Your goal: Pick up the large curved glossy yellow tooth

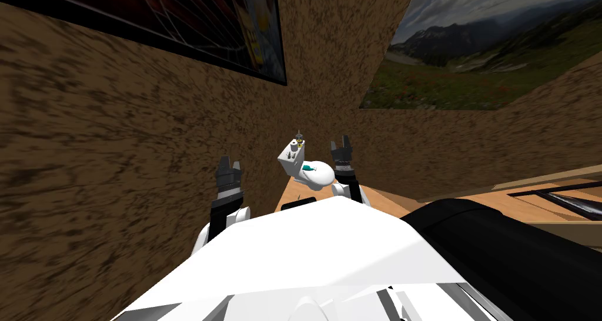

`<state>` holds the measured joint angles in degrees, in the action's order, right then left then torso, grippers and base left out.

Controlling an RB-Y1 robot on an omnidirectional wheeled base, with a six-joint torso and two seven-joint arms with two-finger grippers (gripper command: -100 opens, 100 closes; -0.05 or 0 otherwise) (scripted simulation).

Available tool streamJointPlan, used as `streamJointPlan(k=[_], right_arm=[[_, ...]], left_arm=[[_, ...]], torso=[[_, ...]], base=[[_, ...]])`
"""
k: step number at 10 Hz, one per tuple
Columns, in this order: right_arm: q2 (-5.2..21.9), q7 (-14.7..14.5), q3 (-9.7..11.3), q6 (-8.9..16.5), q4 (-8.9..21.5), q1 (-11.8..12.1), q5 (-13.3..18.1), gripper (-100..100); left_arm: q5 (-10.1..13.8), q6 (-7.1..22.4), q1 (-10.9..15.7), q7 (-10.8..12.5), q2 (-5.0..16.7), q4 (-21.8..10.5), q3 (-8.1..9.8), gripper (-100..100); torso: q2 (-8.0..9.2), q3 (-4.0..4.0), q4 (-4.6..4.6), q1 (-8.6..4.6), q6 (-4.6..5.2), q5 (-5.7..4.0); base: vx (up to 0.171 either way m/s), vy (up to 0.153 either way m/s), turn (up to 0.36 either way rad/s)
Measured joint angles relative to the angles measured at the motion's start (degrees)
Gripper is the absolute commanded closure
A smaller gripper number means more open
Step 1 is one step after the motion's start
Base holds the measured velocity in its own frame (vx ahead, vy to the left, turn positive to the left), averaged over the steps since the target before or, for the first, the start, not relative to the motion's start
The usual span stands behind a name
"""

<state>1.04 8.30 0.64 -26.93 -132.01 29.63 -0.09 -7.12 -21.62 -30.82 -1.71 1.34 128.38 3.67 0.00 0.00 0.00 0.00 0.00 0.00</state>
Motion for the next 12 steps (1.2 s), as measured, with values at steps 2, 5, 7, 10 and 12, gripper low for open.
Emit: streamJointPlan(k=[2,5,7,10,12], right_arm=[[0.00,0.00,0.00,0.00,0.00,0.00,0.00,0],[0.00,0.00,0.00,0.00,0.00,0.01,0.00,0],[0.00,0.00,0.00,0.00,0.00,0.01,0.00,0],[0.00,0.00,0.00,0.00,0.00,0.02,0.00,0],[0.00,0.00,0.00,0.00,-0.01,0.02,0.00,0]], left_arm=[[0.01,0.38,0.22,0.46,2.27,-0.11,-0.20,-100],[0.04,1.34,0.94,1.99,6.65,-0.64,-0.69,-100],[0.15,2.22,1.73,3.63,10.11,-1.23,-0.92,-100],[0.17,4.07,2.93,6.52,15.31,-1.78,-1.59,-100],[0.27,5.09,3.74,8.73,18.75,-2.44,-1.91,-100]], torso=[[-0.12,-0.07,-0.02,-0.02,0.01,-0.01],[-0.32,-0.18,-0.07,-0.04,0.01,-0.01],[-0.24,-0.15,-0.07,0.01,0.00,0.00],[-0.73,-0.42,-0.16,-0.23,0.02,-0.05],[-0.70,-0.41,-0.16,-0.15,0.01,-0.04]], base=[[0.050,-0.014,-0.066],[0.089,-0.017,-0.088],[0.035,0.004,-0.064],[0.188,-0.054,-0.179],[0.159,-0.021,-0.143]])
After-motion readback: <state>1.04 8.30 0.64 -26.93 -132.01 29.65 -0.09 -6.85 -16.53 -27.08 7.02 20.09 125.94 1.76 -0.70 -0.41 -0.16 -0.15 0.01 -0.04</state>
